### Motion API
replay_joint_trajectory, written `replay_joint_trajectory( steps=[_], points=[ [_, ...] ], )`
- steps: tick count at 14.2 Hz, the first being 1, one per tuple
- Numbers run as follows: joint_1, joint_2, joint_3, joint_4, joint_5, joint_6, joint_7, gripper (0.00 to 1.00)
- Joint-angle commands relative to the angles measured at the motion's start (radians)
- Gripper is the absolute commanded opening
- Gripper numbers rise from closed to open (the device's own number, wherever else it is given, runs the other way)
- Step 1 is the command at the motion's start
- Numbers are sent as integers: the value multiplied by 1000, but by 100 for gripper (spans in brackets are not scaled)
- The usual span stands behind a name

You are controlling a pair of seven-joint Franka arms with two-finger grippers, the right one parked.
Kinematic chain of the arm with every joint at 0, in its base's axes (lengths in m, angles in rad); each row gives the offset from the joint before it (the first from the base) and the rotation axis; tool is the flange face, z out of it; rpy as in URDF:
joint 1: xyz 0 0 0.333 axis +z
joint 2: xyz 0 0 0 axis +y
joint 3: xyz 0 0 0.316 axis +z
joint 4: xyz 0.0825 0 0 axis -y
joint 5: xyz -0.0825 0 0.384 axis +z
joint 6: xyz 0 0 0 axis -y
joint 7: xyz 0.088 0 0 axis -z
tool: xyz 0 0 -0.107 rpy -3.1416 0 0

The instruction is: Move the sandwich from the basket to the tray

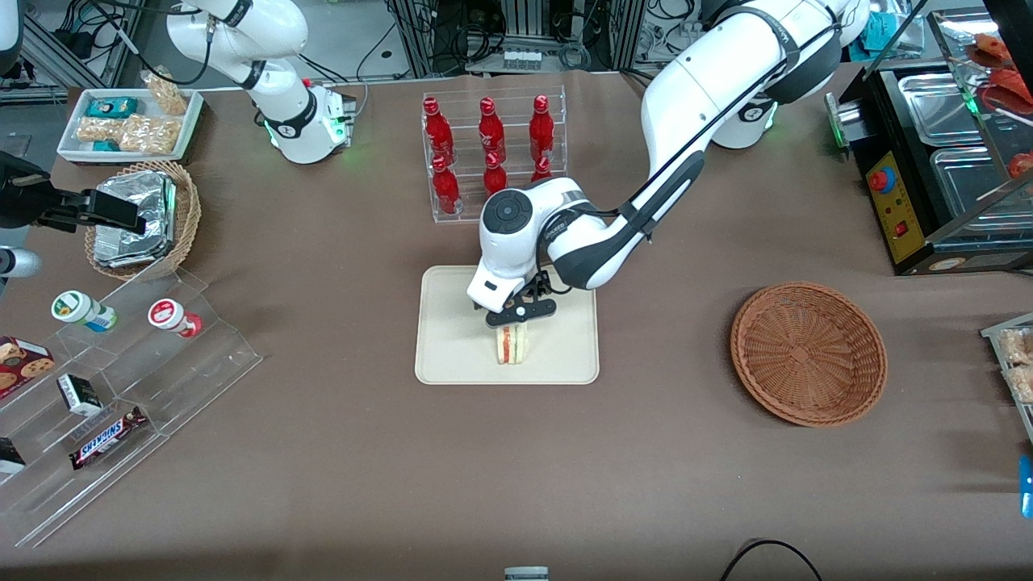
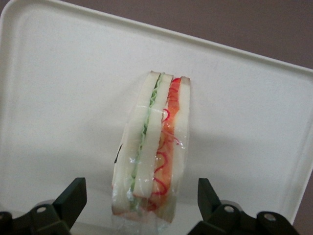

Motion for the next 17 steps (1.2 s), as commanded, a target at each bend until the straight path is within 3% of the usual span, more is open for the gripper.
replay_joint_trajectory(
  steps=[1, 3, 6, 13, 17],
  points=[
    [2, -17, 9, 32, 18, -24, -19, 100],
    [4, -83, 81, 18, 12, -31, -3, 100],
    [125, -190, 54, 6, -55, -85, 36, 100],
    [395, -456, 27, -9, -376, -543, 525, 100],
    [585, -568, 31, -11, -392, -792, 800, 100]
  ],
)
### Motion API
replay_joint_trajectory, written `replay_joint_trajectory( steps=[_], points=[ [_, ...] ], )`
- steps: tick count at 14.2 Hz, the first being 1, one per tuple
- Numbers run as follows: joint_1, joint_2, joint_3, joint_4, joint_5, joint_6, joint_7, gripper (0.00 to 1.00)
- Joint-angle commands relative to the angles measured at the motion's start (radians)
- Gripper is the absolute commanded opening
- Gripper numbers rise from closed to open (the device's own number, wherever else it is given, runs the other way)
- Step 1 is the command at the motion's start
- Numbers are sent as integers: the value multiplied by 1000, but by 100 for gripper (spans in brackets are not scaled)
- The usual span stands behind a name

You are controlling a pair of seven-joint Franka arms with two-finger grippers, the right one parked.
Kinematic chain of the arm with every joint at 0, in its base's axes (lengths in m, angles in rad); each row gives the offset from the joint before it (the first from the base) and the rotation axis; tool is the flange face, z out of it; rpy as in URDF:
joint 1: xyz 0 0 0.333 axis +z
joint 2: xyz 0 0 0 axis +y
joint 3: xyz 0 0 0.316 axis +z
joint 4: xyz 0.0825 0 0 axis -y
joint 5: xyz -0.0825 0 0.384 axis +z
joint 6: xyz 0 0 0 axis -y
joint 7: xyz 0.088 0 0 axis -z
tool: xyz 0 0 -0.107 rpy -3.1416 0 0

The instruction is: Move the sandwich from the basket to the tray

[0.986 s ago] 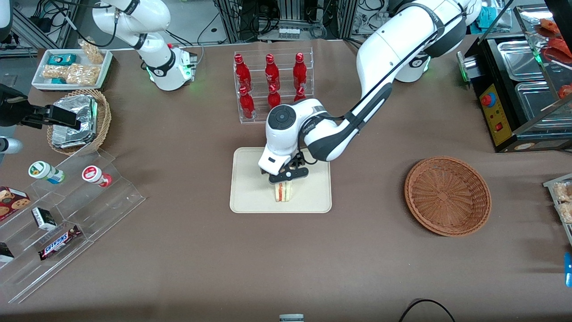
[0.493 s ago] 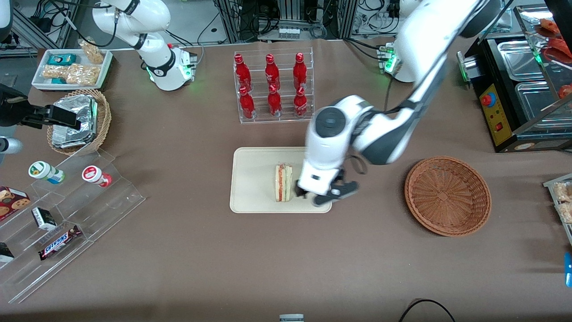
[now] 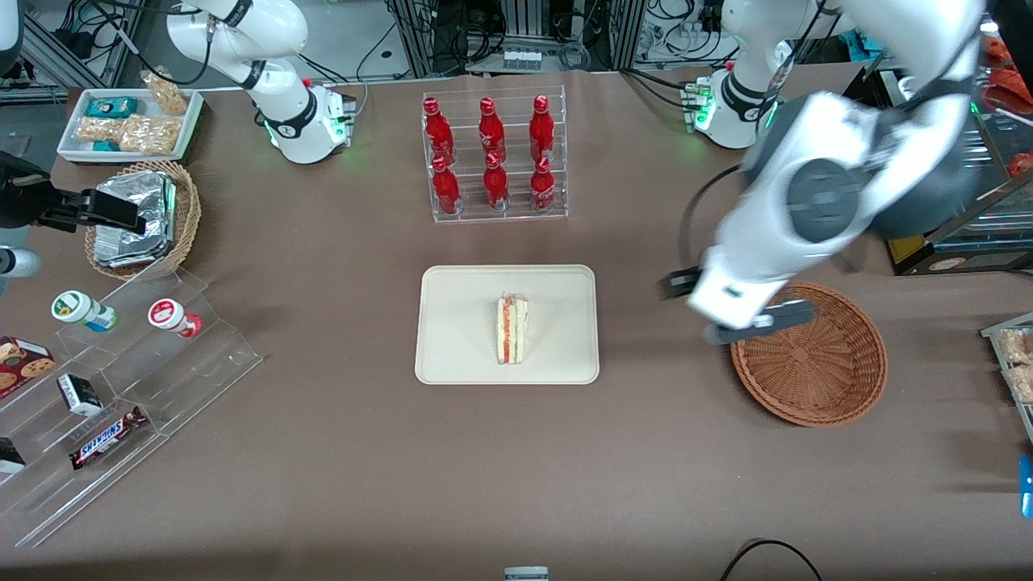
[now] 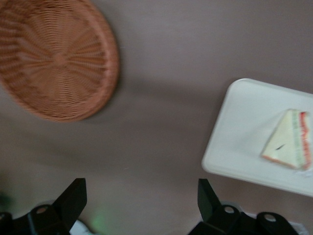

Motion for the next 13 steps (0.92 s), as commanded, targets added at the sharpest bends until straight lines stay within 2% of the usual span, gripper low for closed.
replay_joint_trajectory(
  steps=[1, 5, 7, 13],
  points=[
    [118, -88, -6, -48, -21, -99, 174, 100],
    [282, -128, -5, -48, -8, -111, 343, 100],
    [318, -136, -5, -45, 16, -114, 350, 100],
    [332, -130, -7, -26, 10, -120, 336, 100]
  ],
)
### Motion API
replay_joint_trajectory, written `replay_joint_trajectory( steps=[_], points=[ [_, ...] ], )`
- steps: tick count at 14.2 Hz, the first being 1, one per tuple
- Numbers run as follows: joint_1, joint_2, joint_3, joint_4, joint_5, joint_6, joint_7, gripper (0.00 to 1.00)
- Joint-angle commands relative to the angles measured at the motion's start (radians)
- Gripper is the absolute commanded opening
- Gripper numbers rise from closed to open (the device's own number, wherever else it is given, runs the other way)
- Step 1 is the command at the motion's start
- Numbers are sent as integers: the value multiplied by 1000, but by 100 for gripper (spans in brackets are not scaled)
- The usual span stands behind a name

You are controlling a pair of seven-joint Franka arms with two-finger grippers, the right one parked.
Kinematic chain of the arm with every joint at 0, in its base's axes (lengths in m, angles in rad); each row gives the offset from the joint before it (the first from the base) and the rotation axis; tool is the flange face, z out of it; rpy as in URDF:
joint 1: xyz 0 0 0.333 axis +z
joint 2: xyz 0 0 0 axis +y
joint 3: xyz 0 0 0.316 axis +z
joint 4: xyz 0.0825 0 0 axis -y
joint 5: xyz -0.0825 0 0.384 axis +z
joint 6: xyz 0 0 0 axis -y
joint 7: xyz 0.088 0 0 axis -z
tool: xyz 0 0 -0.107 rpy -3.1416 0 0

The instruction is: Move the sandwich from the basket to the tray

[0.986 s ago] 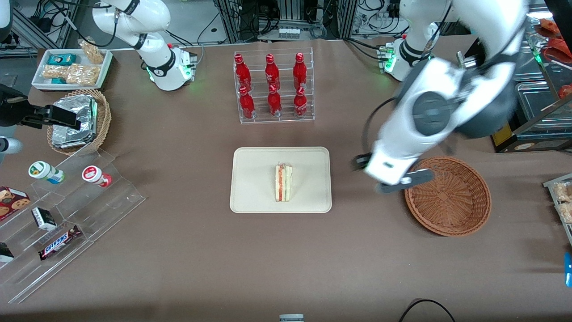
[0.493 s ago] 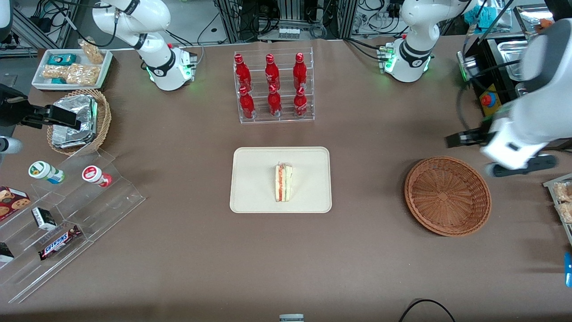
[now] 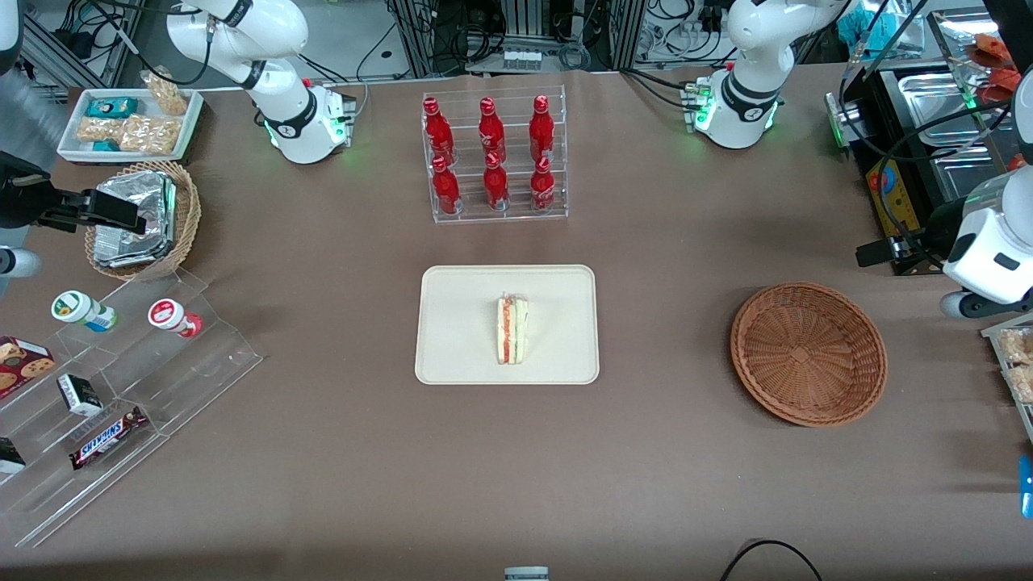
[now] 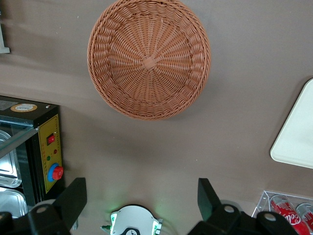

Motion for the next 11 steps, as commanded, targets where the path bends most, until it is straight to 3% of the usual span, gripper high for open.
replay_joint_trajectory(
  steps=[1, 5, 7, 8, 10, 11],
  points=[
    [9, -18, -9, 3, 4, -7, -6, 100],
    [-3, -25, 6, 13, 2, 3, -3, 100],
    [-78, -67, 108, 7, -63, -7, 3, 100],
    [-147, -96, 206, -17, -108, -9, 4, 100],
    [-291, -123, 360, -42, -118, -20, -6, 100],
    [-316, -130, 373, -46, -111, -29, -6, 100]
  ],
)
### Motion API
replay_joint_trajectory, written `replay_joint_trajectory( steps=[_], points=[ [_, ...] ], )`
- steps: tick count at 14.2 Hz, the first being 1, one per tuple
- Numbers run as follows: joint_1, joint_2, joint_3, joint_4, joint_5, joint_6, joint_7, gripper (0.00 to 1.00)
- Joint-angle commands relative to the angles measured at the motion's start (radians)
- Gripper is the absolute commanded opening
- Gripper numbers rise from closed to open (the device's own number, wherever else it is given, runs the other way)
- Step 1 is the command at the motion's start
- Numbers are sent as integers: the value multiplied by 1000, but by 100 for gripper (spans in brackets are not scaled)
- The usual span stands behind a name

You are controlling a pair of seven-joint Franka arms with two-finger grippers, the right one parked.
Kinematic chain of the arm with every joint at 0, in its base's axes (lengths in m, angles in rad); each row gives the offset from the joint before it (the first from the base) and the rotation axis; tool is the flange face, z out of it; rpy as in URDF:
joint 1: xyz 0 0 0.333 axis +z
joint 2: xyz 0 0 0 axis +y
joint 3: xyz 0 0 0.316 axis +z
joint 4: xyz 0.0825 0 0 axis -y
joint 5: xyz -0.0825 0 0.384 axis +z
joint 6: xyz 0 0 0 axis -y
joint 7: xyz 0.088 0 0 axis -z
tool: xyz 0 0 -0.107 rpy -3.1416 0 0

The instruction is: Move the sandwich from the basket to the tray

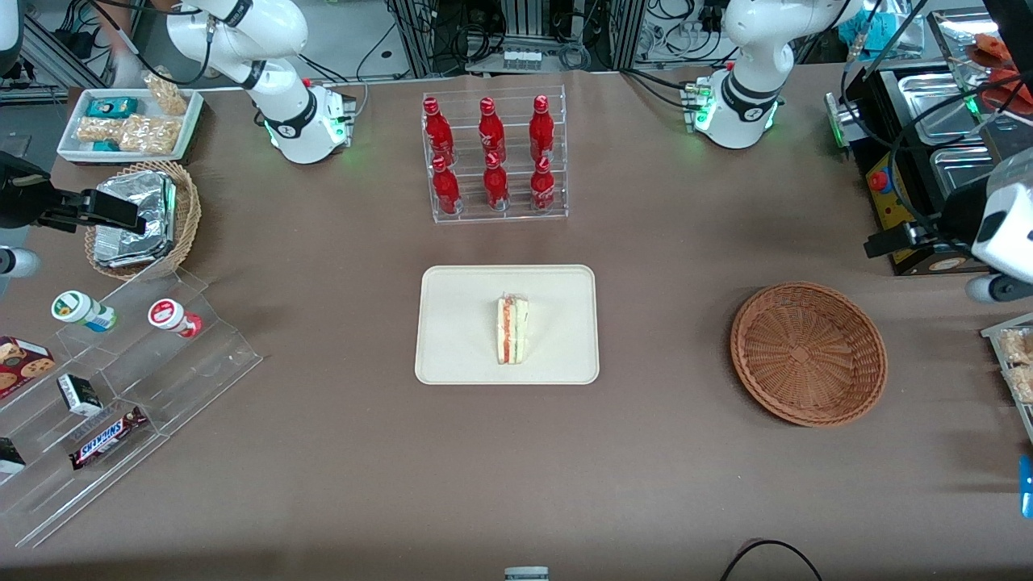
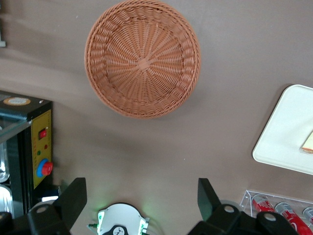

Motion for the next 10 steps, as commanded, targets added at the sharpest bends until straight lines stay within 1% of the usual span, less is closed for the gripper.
replay_joint_trajectory(
  steps=[1, 10],
  points=[
    [-80, -54, 73, -44, -9, -16, -2, 100],
    [-85, -21, 70, -32, -17, 4, -6, 100]
  ],
)
